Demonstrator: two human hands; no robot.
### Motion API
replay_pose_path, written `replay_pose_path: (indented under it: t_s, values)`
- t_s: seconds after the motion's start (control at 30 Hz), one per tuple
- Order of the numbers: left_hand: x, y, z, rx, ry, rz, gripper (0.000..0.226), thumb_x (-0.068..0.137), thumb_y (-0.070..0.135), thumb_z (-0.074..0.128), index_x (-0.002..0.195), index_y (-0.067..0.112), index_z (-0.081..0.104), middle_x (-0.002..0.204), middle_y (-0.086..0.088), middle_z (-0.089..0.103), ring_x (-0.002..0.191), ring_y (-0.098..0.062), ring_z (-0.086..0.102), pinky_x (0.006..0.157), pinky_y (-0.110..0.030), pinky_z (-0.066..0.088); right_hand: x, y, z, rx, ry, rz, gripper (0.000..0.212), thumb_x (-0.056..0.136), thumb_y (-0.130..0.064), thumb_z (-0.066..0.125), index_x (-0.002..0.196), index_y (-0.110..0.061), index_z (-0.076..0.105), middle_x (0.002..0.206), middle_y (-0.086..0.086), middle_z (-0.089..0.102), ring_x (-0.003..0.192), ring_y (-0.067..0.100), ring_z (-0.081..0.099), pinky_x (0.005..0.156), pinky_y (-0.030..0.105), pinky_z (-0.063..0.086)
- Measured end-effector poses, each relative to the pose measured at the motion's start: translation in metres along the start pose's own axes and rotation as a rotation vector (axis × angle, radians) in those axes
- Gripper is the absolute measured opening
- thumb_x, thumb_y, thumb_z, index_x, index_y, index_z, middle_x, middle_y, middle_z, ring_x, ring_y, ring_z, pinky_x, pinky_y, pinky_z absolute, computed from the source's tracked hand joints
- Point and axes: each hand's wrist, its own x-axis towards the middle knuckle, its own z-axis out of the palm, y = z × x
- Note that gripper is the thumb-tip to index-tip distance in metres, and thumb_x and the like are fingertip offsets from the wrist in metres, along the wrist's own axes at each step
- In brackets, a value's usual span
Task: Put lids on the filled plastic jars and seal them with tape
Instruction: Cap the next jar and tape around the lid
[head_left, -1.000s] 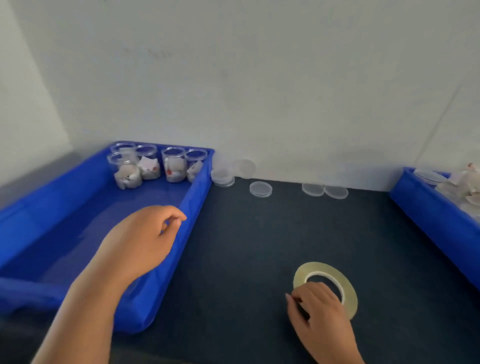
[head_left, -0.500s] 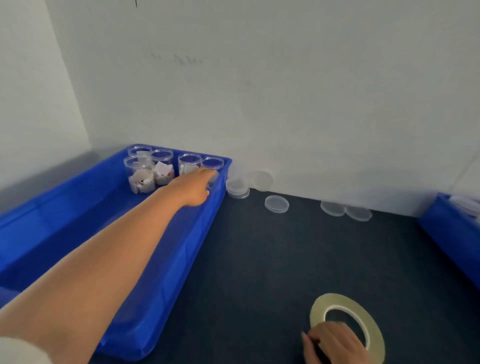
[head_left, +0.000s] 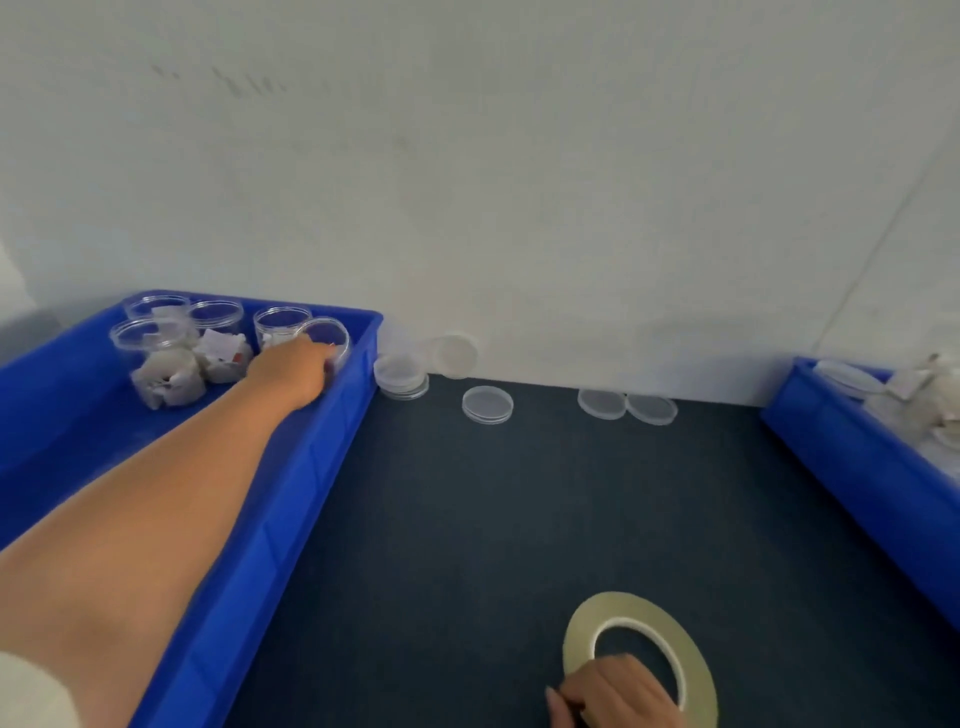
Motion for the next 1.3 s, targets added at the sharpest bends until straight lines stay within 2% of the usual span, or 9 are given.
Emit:
replay_pose_path:
  t_s: [0.2, 0.4, 0.67, 0.77, 0.9, 1.07, 1.13, 1.2, 1.3]
  values:
    - [-0.04, -0.005, -0.038, -0.032, 0.207, -0.049, 0.017, 0.103, 0.017, 0.051, 0.099, 0.012, 0.067, 0.107, -0.015, 0.069, 0.092, -0.038, 0.064, 0.083, -0.049, 0.055, -0.03, 0.006, -0.019, 0.176, -0.044, -0.026, 0.025, 0.077, -0.026, 0.081, 0.058, -0.022, 0.065, 0.062, -0.015, 0.057, 0.056, 0.006, 0.054, 0.062, 0.013, 0.045]
    - [-0.1, 0.016, -0.11, -0.093, 0.578, 0.171, 0.034, 0.091, 0.049, 0.072, 0.085, 0.017, 0.06, 0.092, -0.002, 0.06, 0.08, -0.029, 0.057, 0.066, -0.038, 0.042, -0.037, 0.008, -0.02, 0.046, -0.241, 0.099, 0.036, 0.061, -0.028, 0.102, 0.073, -0.026, 0.068, 0.077, -0.013, 0.059, 0.064, 0.011, 0.057, 0.065, 0.021, 0.046]
    - [-0.214, 0.104, -0.075, -0.19, 0.191, 0.461, 0.032, 0.086, 0.065, 0.066, 0.085, 0.036, 0.052, 0.087, 0.019, 0.054, 0.074, 0.003, 0.053, 0.063, -0.028, 0.048, -0.032, 0.002, -0.038, 0.016, -0.23, 0.316, 0.03, 0.076, -0.036, 0.093, 0.09, -0.027, 0.068, 0.086, -0.017, 0.061, 0.08, 0.014, 0.063, 0.073, 0.035, 0.059]
    - [-0.247, 0.135, -0.021, -0.216, 0.113, 0.532, 0.033, 0.087, 0.065, 0.066, 0.086, 0.036, 0.052, 0.09, 0.02, 0.055, 0.081, -0.002, 0.055, 0.07, -0.027, 0.049, -0.027, -0.003, -0.043, 0.063, -0.224, 0.356, 0.067, 0.08, -0.074, 0.071, 0.122, -0.022, 0.066, 0.113, -0.016, 0.066, 0.108, 0.013, 0.065, 0.099, 0.032, 0.05]
    - [-0.265, 0.151, 0.026, -0.265, 0.156, 0.646, 0.031, 0.089, 0.067, 0.062, 0.089, 0.037, 0.054, 0.092, 0.023, 0.05, 0.085, -0.002, 0.051, 0.076, -0.021, 0.046, -0.016, -0.001, -0.042, 0.156, -0.38, 0.391, 0.123, 0.068, -0.104, 0.042, 0.163, -0.03, 0.016, 0.157, -0.02, 0.044, 0.14, 0.003, 0.046, 0.116, 0.029, 0.038]
    - [-0.261, 0.151, 0.039, -0.346, 0.236, 0.784, 0.041, 0.091, 0.071, 0.058, 0.116, 0.039, 0.065, 0.121, 0.028, 0.06, 0.096, 0.008, 0.059, 0.082, -0.012, 0.047, -0.005, -0.004, -0.034, 0.209, -0.324, 0.33, 0.115, 0.079, -0.086, 0.061, 0.165, -0.031, 0.008, 0.148, -0.029, 0.039, 0.133, -0.003, 0.049, 0.111, 0.029, 0.045]
    - [-0.249, 0.152, 0.04, -0.542, 0.272, 0.737, 0.038, 0.096, 0.06, 0.058, 0.127, 0.04, 0.063, 0.133, 0.031, 0.058, 0.086, 0.011, 0.062, 0.072, -0.005, 0.046, -0.007, -0.006, -0.031, 0.201, -0.292, 0.35, 0.11, 0.08, -0.08, 0.067, 0.165, -0.025, 0.022, 0.157, -0.022, 0.04, 0.137, 0.002, 0.05, 0.111, 0.032, 0.047]
    - [-0.223, 0.158, 0.04, -0.795, 0.381, 0.586, 0.024, 0.101, 0.047, 0.053, 0.116, 0.035, 0.067, 0.113, 0.03, 0.065, 0.071, 0.0, 0.064, 0.063, -0.01, 0.045, -0.01, -0.008, -0.028, 0.182, -0.264, 0.365, 0.109, 0.076, -0.073, 0.07, 0.162, -0.017, 0.034, 0.16, -0.011, 0.046, 0.136, 0.01, 0.056, 0.108, 0.037, 0.052]
    - [-0.151, 0.174, 0.044, -0.796, 0.285, 0.26, 0.023, 0.103, 0.049, 0.049, 0.112, 0.036, 0.066, 0.104, 0.021, 0.069, 0.084, -0.003, 0.067, 0.072, -0.026, 0.053, -0.008, -0.01, -0.025, 0.16, -0.233, 0.356, 0.106, 0.073, -0.07, 0.071, 0.157, -0.011, 0.044, 0.151, -0.007, 0.057, 0.128, 0.013, 0.063, 0.1, 0.039, 0.057]
